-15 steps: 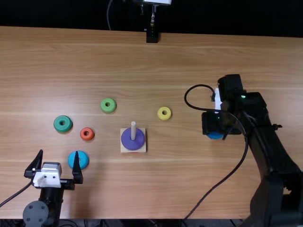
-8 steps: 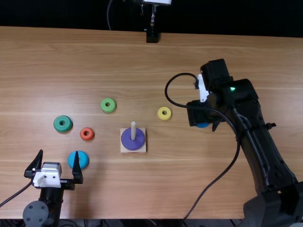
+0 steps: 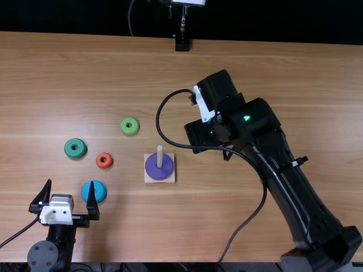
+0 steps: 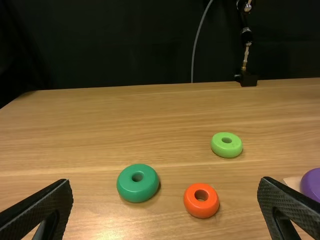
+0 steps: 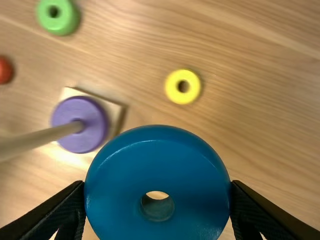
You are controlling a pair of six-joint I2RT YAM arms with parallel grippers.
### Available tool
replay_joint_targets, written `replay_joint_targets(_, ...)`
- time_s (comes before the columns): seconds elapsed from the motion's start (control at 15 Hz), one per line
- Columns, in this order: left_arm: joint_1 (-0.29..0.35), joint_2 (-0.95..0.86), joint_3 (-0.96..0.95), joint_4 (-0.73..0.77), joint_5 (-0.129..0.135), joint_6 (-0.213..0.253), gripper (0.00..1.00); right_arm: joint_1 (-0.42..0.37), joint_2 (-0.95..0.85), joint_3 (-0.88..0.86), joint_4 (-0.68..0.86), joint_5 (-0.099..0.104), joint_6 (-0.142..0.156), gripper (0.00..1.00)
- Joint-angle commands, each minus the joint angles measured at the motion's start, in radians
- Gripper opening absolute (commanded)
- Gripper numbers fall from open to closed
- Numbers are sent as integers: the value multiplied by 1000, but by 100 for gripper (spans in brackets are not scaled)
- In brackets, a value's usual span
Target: Build the Hanoi tower: stack the rings onto the peg from bottom to top in this color order: purple, dark blue, light blue, dark green, light green, yellow, orange.
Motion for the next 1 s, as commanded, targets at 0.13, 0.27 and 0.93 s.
replay_joint_targets(0.13, 11, -11, -25, -16, -8, 13, 100, 97, 2, 119, 1, -15, 52, 0)
replay_joint_targets(0.27, 11, -11, -25, -16, -8, 13, 100, 128, 2, 150, -1, -15, 52, 0)
replay_joint_targets(0.93, 11, -11, -25, -16, -8, 13, 100, 215, 5, 170, 6, -13, 57, 0)
